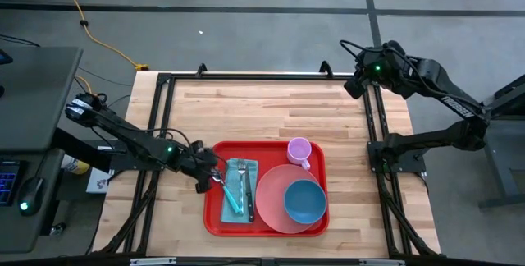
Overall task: Set up tray
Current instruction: Put the blue spoon on the blue napkin to the left side of the blue fork on the red serving tray
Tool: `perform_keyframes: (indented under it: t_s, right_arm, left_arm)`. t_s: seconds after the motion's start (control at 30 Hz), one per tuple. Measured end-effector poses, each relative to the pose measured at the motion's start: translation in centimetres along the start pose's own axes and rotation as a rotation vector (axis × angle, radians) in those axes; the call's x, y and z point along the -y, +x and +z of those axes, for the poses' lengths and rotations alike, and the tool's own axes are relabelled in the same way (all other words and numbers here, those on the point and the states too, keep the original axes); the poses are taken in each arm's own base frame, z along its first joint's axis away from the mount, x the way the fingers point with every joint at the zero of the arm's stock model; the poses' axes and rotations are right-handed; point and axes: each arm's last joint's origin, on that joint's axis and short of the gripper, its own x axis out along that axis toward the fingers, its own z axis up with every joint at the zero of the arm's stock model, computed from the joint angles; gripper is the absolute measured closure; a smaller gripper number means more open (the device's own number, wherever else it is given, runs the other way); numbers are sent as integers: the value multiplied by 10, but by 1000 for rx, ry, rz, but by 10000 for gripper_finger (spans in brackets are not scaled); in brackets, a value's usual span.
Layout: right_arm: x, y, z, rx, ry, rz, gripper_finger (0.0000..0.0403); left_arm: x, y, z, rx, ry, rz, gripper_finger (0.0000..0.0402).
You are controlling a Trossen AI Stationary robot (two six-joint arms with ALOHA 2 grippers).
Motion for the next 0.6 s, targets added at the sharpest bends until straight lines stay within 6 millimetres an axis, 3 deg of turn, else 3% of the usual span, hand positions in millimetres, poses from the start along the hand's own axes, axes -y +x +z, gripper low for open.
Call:
perform_keyframes:
  t_s: [0.23, 0.6]
  right_arm:
    - [-1, 0, 0, -1, 0, 20, 279]
    - [-1, 0, 0, -2, -1, 20, 279]
  left_arm:
    - [-4, -1, -1, -56, 186, -7, 220]
    - [-27, 6, 14, -74, 194, -8, 220]
